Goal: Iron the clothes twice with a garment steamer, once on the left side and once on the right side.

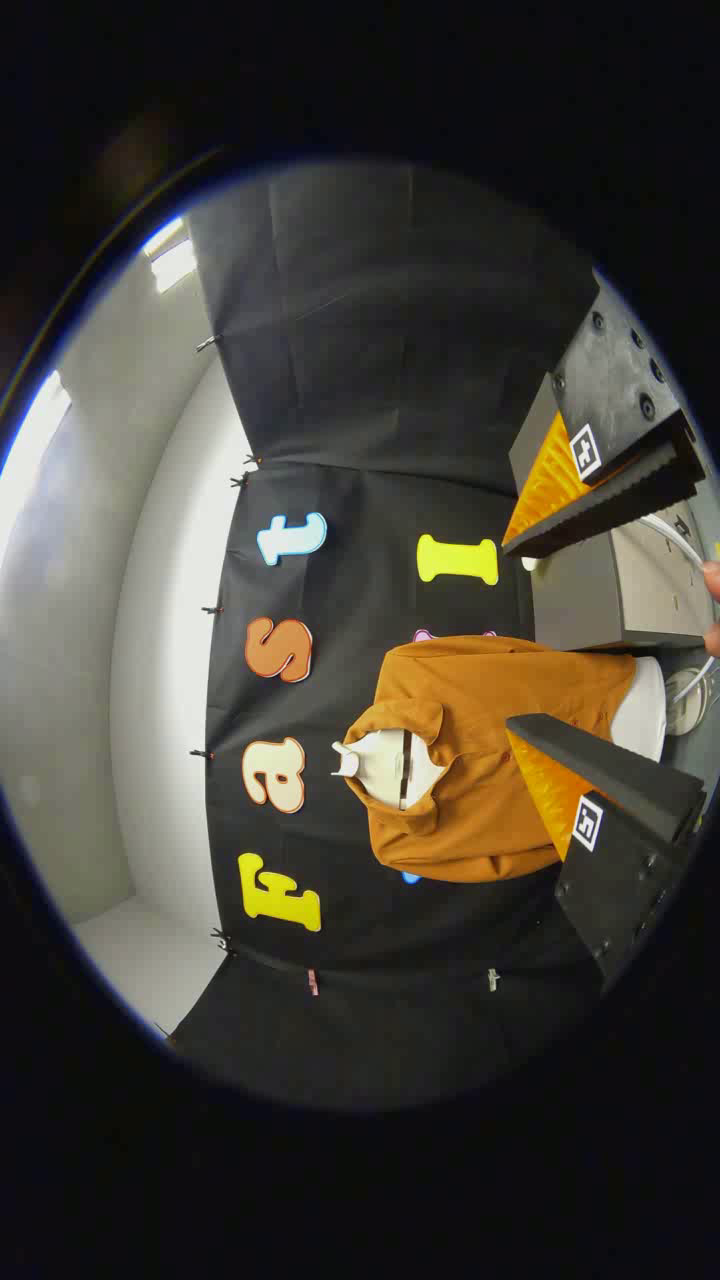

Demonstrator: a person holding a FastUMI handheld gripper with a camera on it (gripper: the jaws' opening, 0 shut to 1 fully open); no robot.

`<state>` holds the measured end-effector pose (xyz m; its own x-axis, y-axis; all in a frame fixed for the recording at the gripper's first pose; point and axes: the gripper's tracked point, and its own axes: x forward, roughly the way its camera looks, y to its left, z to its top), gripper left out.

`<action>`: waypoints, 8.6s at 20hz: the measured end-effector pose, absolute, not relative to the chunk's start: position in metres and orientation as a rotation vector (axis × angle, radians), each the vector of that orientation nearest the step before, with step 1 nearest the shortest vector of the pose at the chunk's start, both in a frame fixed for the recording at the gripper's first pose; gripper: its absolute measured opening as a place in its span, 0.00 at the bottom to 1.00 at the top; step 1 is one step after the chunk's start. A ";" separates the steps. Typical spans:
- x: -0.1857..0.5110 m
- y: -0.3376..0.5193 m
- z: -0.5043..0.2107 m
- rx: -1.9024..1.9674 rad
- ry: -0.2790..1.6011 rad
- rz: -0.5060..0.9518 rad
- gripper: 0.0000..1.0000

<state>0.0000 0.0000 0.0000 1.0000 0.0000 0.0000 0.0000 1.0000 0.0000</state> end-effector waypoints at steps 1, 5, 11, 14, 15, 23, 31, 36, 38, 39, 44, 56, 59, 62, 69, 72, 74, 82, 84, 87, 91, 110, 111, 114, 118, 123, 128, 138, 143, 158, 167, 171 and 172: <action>0.000 0.000 0.000 0.001 0.001 -0.002 0.98; -0.002 -0.002 0.002 -0.007 0.003 -0.012 0.98; -0.004 0.001 -0.001 -0.010 0.013 -0.012 0.98; -0.007 0.002 0.002 -0.016 0.009 -0.014 0.98; -0.007 0.002 0.004 -0.018 0.005 -0.015 0.98; -0.004 0.000 -0.001 -0.008 0.018 -0.027 0.98; 0.006 -0.004 0.000 0.013 0.013 -0.024 0.98; 0.031 -0.028 -0.012 0.038 0.056 -0.016 0.98; 0.051 -0.046 -0.027 0.056 0.114 -0.024 0.98; 0.064 -0.057 -0.037 0.059 0.153 -0.028 0.98; 0.122 -0.105 -0.100 0.063 0.366 -0.025 0.98; 0.252 -0.194 -0.274 0.043 0.853 0.023 0.99; 0.265 -0.198 -0.309 0.063 0.929 0.033 0.99; 0.270 -0.197 -0.336 0.111 0.998 0.045 0.92; 0.282 -0.195 -0.331 0.158 0.876 0.116 0.31; 0.275 -0.199 -0.308 0.151 0.780 0.081 0.29; 0.262 -0.195 -0.285 0.164 0.708 0.074 0.29; 0.198 -0.140 -0.177 0.200 0.429 0.054 0.29; 0.180 -0.116 -0.149 0.198 0.364 0.064 0.29; 0.160 -0.077 -0.116 0.173 0.274 0.082 0.29; 0.151 -0.021 -0.103 0.119 0.215 0.112 0.29; 0.238 0.094 -0.214 -0.025 0.199 0.105 0.29; 0.241 0.094 -0.221 -0.022 0.215 0.099 0.29; 0.251 0.097 -0.232 -0.042 0.237 0.091 0.29; 0.250 0.097 -0.265 -0.026 0.304 0.087 0.29; 0.236 0.094 -0.318 -0.026 0.410 0.070 0.29; 0.219 0.093 -0.369 -0.026 0.518 0.053 0.29; 0.177 0.085 -0.450 -0.024 0.740 0.022 0.29; 0.157 0.080 -0.459 -0.036 0.806 0.020 0.29; 0.148 0.086 -0.400 -0.044 0.600 0.069 0.29; 0.168 0.155 -0.259 -0.072 0.315 0.157 0.29; 0.182 0.200 -0.214 -0.102 0.220 0.202 0.29; 0.187 0.210 -0.206 -0.115 0.201 0.206 0.29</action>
<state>0.1867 0.2101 -0.2059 0.9589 0.1916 -0.2091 -0.2144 0.9724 -0.0925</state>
